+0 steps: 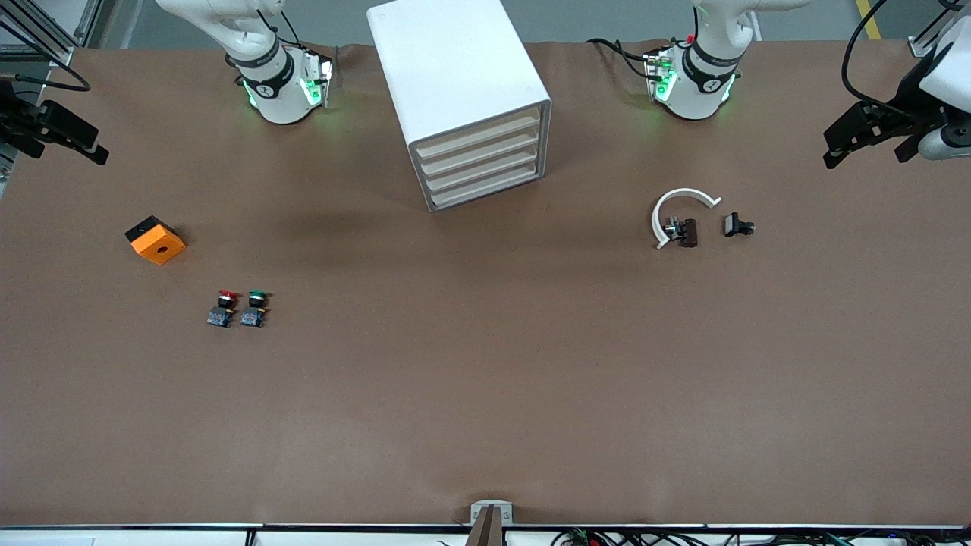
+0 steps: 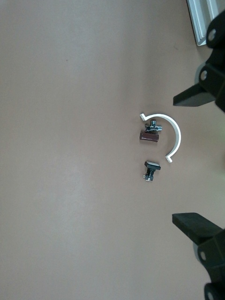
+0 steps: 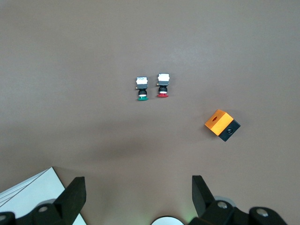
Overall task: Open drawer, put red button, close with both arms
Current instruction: 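Reach the left gripper to the drawer while the right gripper reaches the red button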
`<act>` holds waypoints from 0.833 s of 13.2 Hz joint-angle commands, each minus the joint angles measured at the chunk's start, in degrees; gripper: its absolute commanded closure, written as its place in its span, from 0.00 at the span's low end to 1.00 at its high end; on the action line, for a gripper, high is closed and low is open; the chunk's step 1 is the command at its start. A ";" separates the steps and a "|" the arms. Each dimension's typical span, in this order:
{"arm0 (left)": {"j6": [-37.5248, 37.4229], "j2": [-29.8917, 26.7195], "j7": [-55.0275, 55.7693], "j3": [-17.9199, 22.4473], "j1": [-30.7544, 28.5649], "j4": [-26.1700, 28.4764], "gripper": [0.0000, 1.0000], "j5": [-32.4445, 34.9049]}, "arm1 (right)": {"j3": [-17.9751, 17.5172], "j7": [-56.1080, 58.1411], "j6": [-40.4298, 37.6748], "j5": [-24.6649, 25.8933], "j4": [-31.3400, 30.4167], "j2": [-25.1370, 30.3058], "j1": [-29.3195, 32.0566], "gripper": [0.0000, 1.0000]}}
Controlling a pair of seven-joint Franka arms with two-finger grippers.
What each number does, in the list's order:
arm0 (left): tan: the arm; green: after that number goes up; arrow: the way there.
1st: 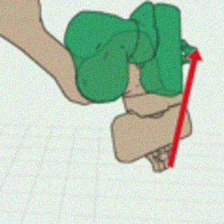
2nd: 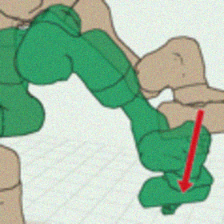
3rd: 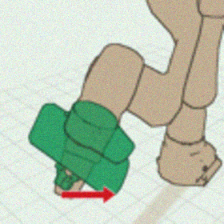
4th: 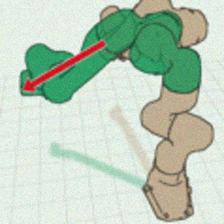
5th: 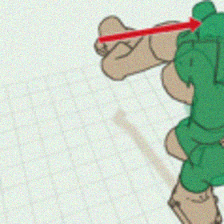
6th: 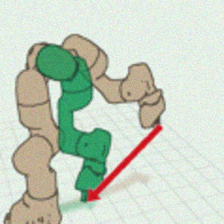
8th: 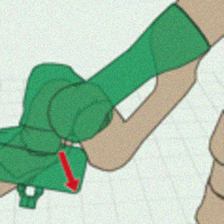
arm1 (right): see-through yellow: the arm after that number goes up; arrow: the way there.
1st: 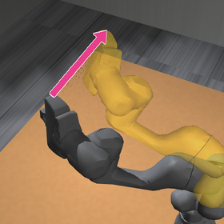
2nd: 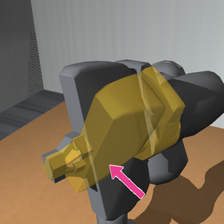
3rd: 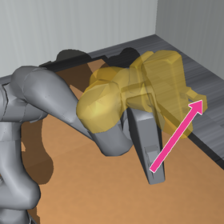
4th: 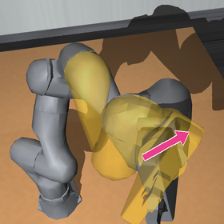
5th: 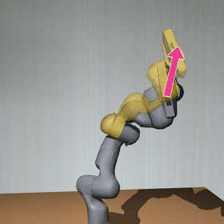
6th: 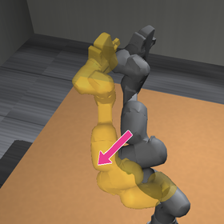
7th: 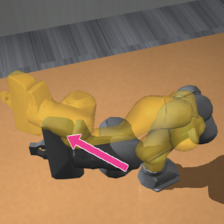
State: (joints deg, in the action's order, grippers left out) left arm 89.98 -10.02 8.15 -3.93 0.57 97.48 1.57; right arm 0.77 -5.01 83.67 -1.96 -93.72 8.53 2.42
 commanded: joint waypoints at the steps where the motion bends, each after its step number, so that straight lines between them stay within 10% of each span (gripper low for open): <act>1: -0.77 0.61 -1.12 0.15 -1.09 -1.51 0.00 -0.16 | -0.51 0.36 -0.61 0.82 1.35 -0.62 0.66 0.00; 11: 2.64 17.91 3.52 -2.13 1.19 -2.12 0.00 -1.82 | -0.60 0.27 -0.61 0.73 1.70 -1.75 0.66 0.00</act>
State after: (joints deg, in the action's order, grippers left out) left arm 91.69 3.42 9.39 -5.52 1.22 97.41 0.99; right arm 0.76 -5.01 83.68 -1.96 -93.53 8.43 2.42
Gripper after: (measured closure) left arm 0.000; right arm 0.000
